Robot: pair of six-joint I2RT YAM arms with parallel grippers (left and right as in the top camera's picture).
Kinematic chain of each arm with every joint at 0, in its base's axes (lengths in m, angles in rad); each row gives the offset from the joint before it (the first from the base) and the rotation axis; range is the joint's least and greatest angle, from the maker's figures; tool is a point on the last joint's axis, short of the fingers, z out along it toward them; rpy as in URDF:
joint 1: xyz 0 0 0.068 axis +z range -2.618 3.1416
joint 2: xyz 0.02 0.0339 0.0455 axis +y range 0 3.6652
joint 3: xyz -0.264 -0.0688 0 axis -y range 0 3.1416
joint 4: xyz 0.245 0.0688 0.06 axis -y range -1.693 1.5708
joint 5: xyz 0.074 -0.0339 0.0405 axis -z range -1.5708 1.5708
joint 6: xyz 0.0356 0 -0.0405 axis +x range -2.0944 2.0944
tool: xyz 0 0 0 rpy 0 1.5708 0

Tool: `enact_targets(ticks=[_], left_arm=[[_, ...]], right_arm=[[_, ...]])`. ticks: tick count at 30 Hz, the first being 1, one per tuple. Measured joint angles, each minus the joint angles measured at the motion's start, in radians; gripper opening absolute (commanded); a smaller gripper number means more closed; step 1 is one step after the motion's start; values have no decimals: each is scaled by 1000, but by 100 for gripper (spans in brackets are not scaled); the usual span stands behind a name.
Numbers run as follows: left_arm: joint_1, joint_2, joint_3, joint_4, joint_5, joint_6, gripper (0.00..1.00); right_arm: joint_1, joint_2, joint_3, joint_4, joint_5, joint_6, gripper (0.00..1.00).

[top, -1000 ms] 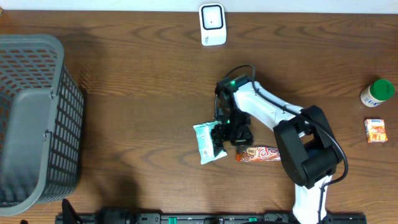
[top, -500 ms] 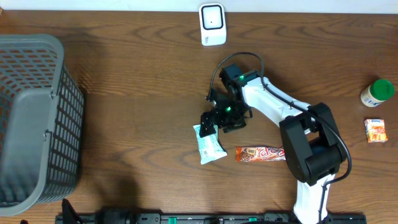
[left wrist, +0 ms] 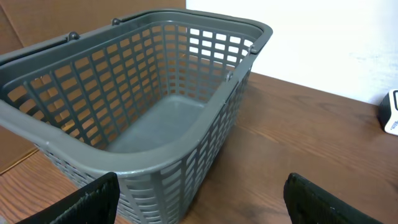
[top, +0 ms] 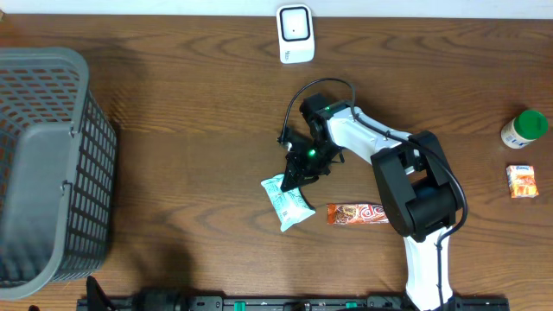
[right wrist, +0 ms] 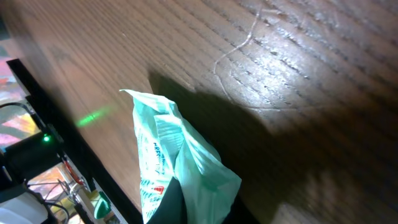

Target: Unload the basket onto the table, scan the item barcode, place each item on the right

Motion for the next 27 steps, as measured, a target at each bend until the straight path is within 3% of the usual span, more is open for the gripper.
enact_targets(ticks=[10,21,27], left_arm=[[0,0,0,0,0,0,85],[0,0,0,0,0,0,85],[0,0,0,0,0,0,85]], right_arm=[[-26,-4,55,-225,-4,11,1],[-200,-285,101,-289,-352,238,1],[-214,-303,101,-372,-435,262,1]])
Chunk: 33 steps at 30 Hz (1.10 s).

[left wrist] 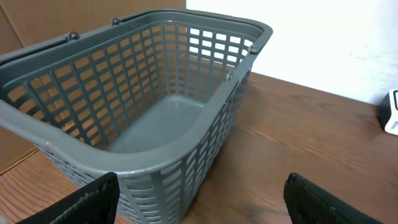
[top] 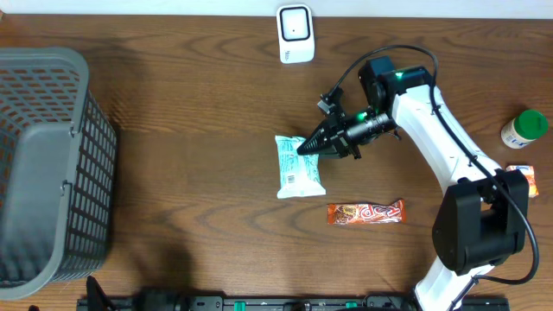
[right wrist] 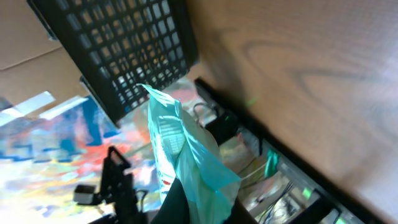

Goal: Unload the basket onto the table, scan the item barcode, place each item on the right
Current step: 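Carry the wipes pack up to the white scanner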

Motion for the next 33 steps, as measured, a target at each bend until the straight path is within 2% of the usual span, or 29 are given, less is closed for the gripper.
enact_targets(ticks=[8,10,17,21,25,29,32,33], left_arm=[[0,0,0,0,0,0,84],[0,0,0,0,0,0,85],[0,0,0,0,0,0,85],[0,0,0,1,0,0,85],[0,0,0,0,0,0,85],[0,0,0,0,0,0,85],[0,0,0,0,0,0,84],[0,0,0,0,0,0,85]], right_arm=[[0,0,0,-8,-23,-2,2],[0,0,-1,46,0,-5,2],[29,0,-3,388,443,-22,1],[74,0,-3,638,656,-73,1],[136,0,-2,950,890,-211,1],[203,2,-3,1228,1133,-410,1],[238,22,1,1410,1260,-591,1],[240,26,3,1423,1268,-608,1]])
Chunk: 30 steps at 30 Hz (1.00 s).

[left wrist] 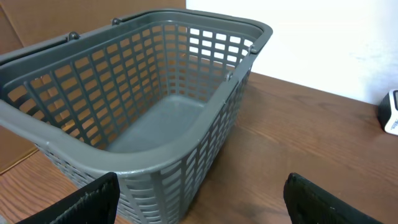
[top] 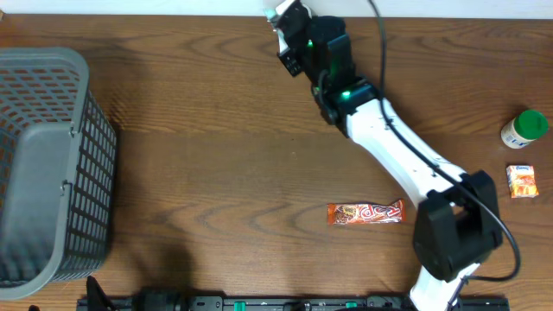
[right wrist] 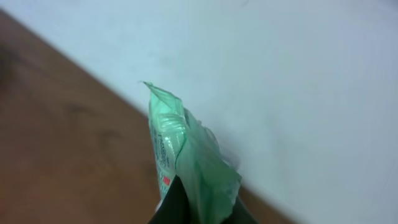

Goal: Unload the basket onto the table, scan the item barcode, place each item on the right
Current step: 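Carry the wipes pack up to the white scanner, then hold the wipes pack in front of the scanner window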

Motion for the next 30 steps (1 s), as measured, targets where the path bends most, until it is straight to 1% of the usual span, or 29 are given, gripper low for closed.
enact_targets(ticks=[7,13,17,19,24,30], left_arm=[[0,0,0,0,0,0,85],[0,0,0,1,0,0,85],[0,0,0,0,0,0,85],[0,0,0,0,0,0,85],[0,0,0,0,0,0,85],[0,0,0,0,0,0,84]], right_arm=[[-1,177,1,346,105,-247,1],[0,314,0,644,124,-433,2],[-3,406,3,804,126,-521,2],[-3,453,8,832,127,-559,1],[-3,568,35,835,127,-636,1],[-3,589,68,828,130,-671,1]])
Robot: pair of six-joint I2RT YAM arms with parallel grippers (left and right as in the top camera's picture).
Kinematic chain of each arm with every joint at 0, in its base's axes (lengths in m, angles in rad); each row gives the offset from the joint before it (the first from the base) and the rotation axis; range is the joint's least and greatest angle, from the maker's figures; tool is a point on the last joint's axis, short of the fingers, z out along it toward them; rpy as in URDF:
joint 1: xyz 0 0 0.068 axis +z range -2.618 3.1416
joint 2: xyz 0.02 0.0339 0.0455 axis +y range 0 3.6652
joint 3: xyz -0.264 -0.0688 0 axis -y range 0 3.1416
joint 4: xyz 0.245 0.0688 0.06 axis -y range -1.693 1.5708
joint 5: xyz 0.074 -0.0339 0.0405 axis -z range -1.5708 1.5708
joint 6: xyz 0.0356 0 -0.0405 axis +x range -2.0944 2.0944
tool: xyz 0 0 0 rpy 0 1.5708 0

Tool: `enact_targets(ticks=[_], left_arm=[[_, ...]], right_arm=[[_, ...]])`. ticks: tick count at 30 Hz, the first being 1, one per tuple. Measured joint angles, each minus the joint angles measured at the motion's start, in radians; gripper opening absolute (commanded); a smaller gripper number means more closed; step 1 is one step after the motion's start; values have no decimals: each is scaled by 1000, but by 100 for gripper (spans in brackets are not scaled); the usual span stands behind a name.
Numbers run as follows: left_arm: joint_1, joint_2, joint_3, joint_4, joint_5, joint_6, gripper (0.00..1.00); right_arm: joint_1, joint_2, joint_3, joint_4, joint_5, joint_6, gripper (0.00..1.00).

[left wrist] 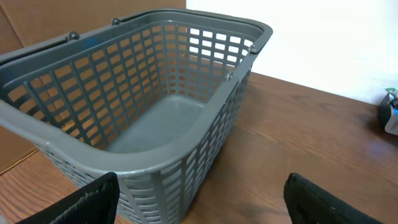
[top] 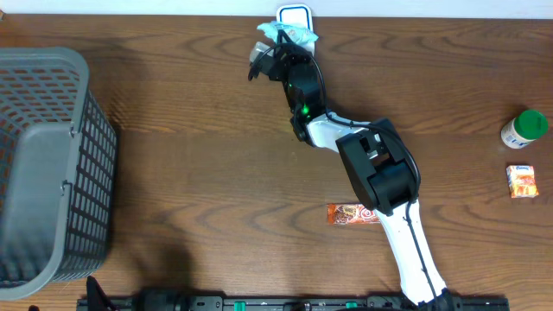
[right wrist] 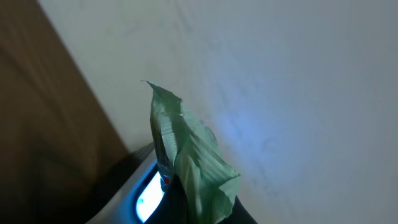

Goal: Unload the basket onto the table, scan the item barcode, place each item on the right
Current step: 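Hold the wipes pack in front of the scanner window, then move the wipes pack to the table's right edge and release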

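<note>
A pale green snack packet [top: 286, 33] hangs at the back edge of the table, right in front of the white barcode scanner [top: 295, 11]. My right gripper [top: 279, 45] is shut on its lower end. In the right wrist view the green packet [right wrist: 185, 153] rises from the right gripper [right wrist: 200, 210], and the scanner's window [right wrist: 147, 194] glows blue just behind it. My left gripper [left wrist: 199, 205] stands open and empty in front of the grey basket [left wrist: 143, 106]; the scanner [left wrist: 392, 118] shows at the far right edge.
The grey basket [top: 52, 164] fills the table's left side. A brown candy bar [top: 347, 213] lies partly under the right arm. A green-capped bottle [top: 524, 128] and a small orange box [top: 521, 181] sit at the far right.
My right gripper has shifted a little left at the scanner and turned, still shut on the packet. The packet now sits in front of the scanner's blue-lit window. The left arm is unchanged.
My right gripper was shut on the green packet lying mid-table by the candy bar. Then it held the packet above the table's middle. Then it had it at the back edge by the scanner, and now before the lit scanner window.
</note>
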Motion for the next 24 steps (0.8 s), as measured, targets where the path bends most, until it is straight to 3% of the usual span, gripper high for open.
enact_targets(ticks=[6,12,18,24], left_arm=[[0,0,0,0,0,0,84],[0,0,0,-2,0,0,84],[0,0,0,-6,1,0,85],[0,0,0,-8,0,0,85]], right_arm=[[0,0,12,-21,65,-53,1],[0,-41,15,-217,166,-123,1],[0,-262,12,-661,212,-77,1],[-22,-612,22,-1199,135,220,1]])
